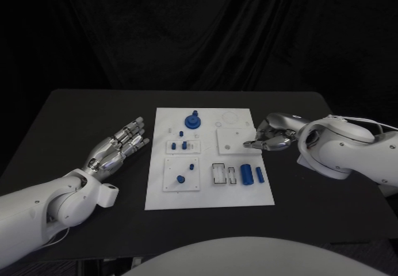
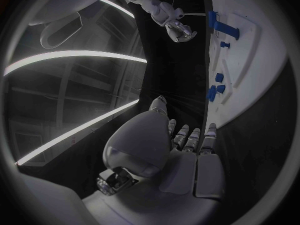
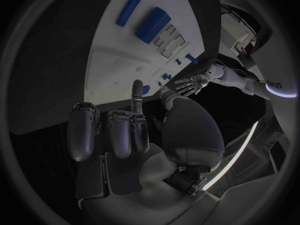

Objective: Assemble the parts on the task board

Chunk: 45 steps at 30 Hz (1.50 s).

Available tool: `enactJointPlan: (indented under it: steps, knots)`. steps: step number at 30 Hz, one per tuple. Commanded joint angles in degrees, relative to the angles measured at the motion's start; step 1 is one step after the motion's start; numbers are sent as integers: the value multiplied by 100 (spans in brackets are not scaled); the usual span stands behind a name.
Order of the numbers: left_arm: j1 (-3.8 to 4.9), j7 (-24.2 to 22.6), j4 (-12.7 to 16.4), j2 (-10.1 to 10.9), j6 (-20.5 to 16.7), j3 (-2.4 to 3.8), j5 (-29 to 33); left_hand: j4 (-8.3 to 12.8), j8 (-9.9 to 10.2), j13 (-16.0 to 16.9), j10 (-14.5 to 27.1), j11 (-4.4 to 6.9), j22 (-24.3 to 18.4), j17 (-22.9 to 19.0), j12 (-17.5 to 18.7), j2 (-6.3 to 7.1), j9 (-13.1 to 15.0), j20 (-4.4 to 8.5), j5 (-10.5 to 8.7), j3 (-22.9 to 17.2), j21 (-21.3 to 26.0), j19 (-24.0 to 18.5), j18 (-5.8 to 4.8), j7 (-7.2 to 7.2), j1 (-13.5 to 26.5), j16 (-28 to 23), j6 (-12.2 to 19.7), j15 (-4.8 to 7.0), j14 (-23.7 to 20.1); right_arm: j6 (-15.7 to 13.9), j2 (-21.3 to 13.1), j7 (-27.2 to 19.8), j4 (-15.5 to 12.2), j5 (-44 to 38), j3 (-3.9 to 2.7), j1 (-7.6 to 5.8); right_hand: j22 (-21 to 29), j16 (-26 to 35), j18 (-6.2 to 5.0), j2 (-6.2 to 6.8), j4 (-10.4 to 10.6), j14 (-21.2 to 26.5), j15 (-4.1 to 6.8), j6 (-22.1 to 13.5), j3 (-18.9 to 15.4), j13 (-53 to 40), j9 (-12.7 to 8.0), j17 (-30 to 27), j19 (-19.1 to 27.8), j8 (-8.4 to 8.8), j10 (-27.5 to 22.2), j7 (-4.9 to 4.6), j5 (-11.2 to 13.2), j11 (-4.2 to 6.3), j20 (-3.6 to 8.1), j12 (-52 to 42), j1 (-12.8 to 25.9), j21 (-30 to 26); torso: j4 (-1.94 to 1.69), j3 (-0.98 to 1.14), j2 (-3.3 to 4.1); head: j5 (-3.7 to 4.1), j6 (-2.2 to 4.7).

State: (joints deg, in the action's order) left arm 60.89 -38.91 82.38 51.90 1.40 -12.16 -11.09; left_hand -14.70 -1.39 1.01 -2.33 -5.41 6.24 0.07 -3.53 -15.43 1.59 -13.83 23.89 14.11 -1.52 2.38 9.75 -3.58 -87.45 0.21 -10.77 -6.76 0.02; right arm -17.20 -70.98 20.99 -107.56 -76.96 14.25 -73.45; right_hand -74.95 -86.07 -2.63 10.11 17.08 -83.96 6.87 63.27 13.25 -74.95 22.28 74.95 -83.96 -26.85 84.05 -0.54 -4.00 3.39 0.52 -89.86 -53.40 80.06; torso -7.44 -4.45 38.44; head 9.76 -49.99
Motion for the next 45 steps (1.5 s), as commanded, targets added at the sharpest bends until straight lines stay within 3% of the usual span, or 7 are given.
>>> enactJointPlan:
  steps: [1,10,15,18,29,39,45]
  knots:
    - [-8,-237,4,-21,18,6,86,21,-28,5,1,-12,-9,-7,-31,-1,7,-4,23,13,22,-39,59,4,-21,-21,-40,-22,-2,849,48,994,-27,20,-1,38,-1255,24,69,56,5,-492,54,26,-183,-1505,99,866,-387,-69,595,48,-29,37,38,-14,131,78,-10,3,12,253,-1]
    - [-12,-272,16,3,8,6,86,5,-36,9,-14,-12,7,-7,-51,0,12,-10,43,20,17,-31,59,11,-13,-21,-83,-22,-2,1104,144,1465,-133,-235,-1,177,-1317,-145,118,142,8,-537,77,-197,-284,-1505,285,1101,-434,-50,595,10,-86,11,73,-14,219,344,-7,3,6,372,-1]
    - [-13,-266,16,10,11,6,86,4,-37,9,-18,-13,11,-7,-55,-2,13,-16,75,19,14,-28,60,14,-20,-21,-94,-28,-2,1090,201,1499,-156,-292,-1,283,-1265,-95,80,84,3,-515,37,-355,-216,-1505,449,1009,-371,-116,595,-10,-352,-6,44,-14,19,191,-14,6,10,428,-1]
    - [-14,-268,20,14,11,6,86,6,-36,9,-19,-11,12,-7,-58,-3,13,-21,90,17,12,-25,60,15,-31,-21,-101,-40,-2,1028,220,1516,-185,-427,-1,347,-1211,-24,41,65,7,-489,-6,-516,-213,-1505,610,891,-298,-220,595,-11,-398,7,-3,-14,-4,25,-13,4,6,426,-1]
    - [-20,-277,18,14,16,6,86,12,-37,12,-29,-8,29,-3,-72,-2,13,-28,132,13,4,-13,62,23,-52,-17,-120,-51,6,961,302,1605,-246,-741,-1,473,-1239,-92,59,87,4,-511,-13,-605,-238,-1505,808,990,-318,-385,595,-5,-401,3,-17,-14,43,129,-11,5,6,418,-1]
    - [-25,-240,-1,11,41,6,86,17,-35,11,-28,-10,29,-6,-72,-3,12,-33,160,9,3,-10,62,27,-63,-20,-118,-55,0,670,322,1463,-321,-766,-1,572,-1253,-126,70,82,3,-520,6,-590,-222,-1505,962,1035,-331,-548,595,26,-268,26,-5,-14,26,190,-10,2,9,364,-1]
    - [-35,-222,-16,-3,56,6,86,27,-32,10,-24,-10,27,-7,-68,-6,11,-37,186,3,2,-9,62,31,-77,-21,-112,-62,-2,703,329,1435,-337,-768,-1,619,-1267,-157,80,85,7,-528,36,-560,-243,-1505,1130,1078,-344,-737,595,68,-123,57,19,-14,60,248,-10,4,7,353,-1]
